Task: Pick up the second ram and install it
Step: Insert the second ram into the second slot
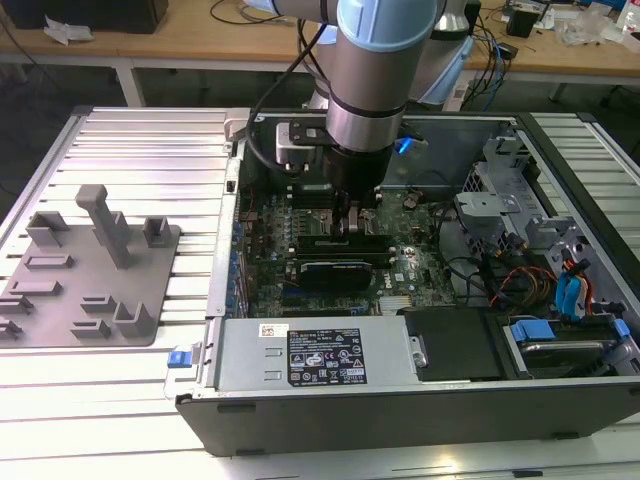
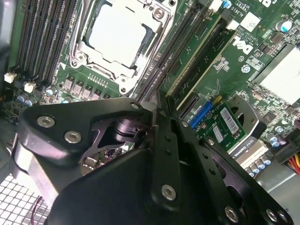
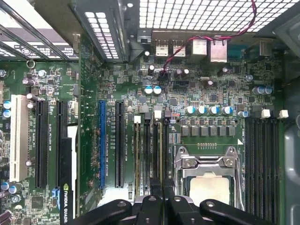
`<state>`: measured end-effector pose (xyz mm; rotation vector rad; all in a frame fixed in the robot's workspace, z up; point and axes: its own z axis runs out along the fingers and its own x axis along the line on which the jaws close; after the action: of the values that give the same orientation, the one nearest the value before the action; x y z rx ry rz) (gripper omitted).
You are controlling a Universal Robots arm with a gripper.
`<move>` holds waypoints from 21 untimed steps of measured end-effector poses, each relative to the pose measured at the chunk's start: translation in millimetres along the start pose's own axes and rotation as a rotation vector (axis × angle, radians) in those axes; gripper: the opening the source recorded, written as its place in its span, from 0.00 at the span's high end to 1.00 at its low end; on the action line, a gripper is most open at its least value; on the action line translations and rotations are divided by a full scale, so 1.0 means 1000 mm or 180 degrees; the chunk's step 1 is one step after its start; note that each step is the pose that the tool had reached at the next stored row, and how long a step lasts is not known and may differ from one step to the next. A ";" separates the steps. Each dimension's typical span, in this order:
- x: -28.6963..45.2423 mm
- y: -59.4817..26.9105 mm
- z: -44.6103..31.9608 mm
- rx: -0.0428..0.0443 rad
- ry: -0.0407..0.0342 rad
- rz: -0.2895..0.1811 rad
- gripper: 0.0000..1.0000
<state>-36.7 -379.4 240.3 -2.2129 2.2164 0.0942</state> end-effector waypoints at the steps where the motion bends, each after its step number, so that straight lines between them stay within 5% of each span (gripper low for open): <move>1: 0.0000 0.0002 0.0003 0.0000 0.0000 0.0006 0.91; 21: 0.0012 -0.0008 0.0057 0.0001 0.0003 0.0022 0.91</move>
<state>-36.1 -380.3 234.5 -2.2055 2.2247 0.0927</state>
